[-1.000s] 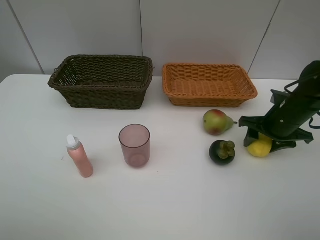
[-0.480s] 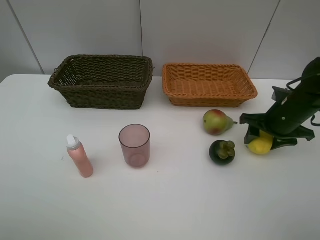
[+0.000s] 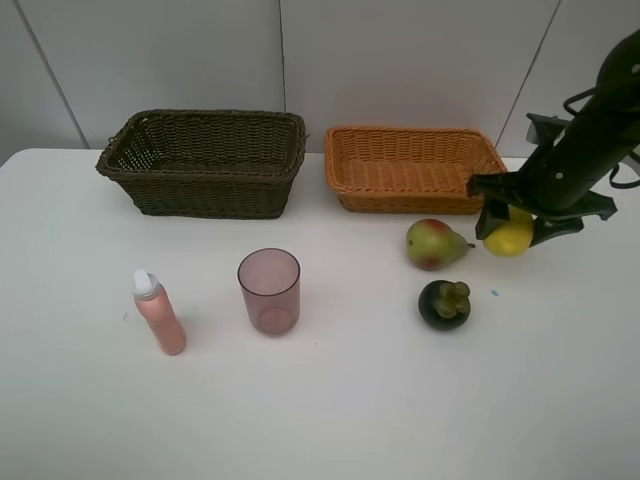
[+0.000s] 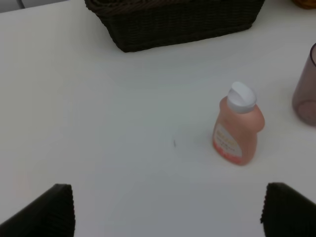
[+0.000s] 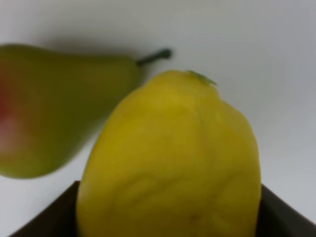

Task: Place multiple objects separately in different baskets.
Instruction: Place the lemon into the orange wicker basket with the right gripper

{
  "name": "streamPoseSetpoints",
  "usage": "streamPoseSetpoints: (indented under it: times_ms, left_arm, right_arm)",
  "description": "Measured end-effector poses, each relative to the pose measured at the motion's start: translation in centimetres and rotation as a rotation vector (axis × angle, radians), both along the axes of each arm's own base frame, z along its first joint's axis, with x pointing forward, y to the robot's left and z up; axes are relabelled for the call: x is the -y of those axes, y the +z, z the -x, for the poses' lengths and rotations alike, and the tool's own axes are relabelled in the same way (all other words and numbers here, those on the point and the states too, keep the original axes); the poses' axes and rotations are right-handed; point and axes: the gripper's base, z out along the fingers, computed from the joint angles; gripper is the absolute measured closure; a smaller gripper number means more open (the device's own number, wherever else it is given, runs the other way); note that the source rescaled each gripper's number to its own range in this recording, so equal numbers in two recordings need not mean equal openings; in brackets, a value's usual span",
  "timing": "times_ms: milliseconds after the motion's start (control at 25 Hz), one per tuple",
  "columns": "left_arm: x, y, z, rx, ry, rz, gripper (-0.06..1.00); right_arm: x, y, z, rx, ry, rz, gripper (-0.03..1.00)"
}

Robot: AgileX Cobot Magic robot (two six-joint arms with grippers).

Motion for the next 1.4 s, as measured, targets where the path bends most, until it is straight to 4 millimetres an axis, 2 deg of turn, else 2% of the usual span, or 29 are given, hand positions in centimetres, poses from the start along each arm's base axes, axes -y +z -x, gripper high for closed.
streamPoseSetpoints:
  times_ms: [280, 400, 600, 800, 1080, 1400]
  left_arm:
    - [0.0, 0.0, 0.0, 0.0, 0.0, 0.0, -0.06]
    - [0.0, 0.0, 0.0, 0.0, 0.0, 0.0, -0.06]
    - [0.0, 0.0, 0.0, 0.0, 0.0, 0.0, -0.06]
    - [0.0, 0.0, 0.0, 0.0, 0.0, 0.0, -0.06]
    - [0.0, 0.0, 0.0, 0.0, 0.0, 0.0, -0.06]
    - [0.0, 0.0, 0.0, 0.0, 0.0, 0.0, -0.06]
  right_arm:
    - [-2.4, 4.6, -2.9, 0.154, 0.138, 0.006, 0.96]
    - [-2.7, 6.1, -4.4, 0.225, 0.184, 0.017, 0.96]
    - [-3.0, 6.3, -7.4, 0.311, 0.26, 0.064, 0.96]
    - [-3.5, 5.4, -10.8, 0.362, 0.288, 0.099, 0.96]
    - [-4.1, 1.7, -14.7, 0.344, 0.298, 0.109, 0.96]
    - [-4.2, -2.3, -15.8, 0.298, 0.301, 0.111, 0.96]
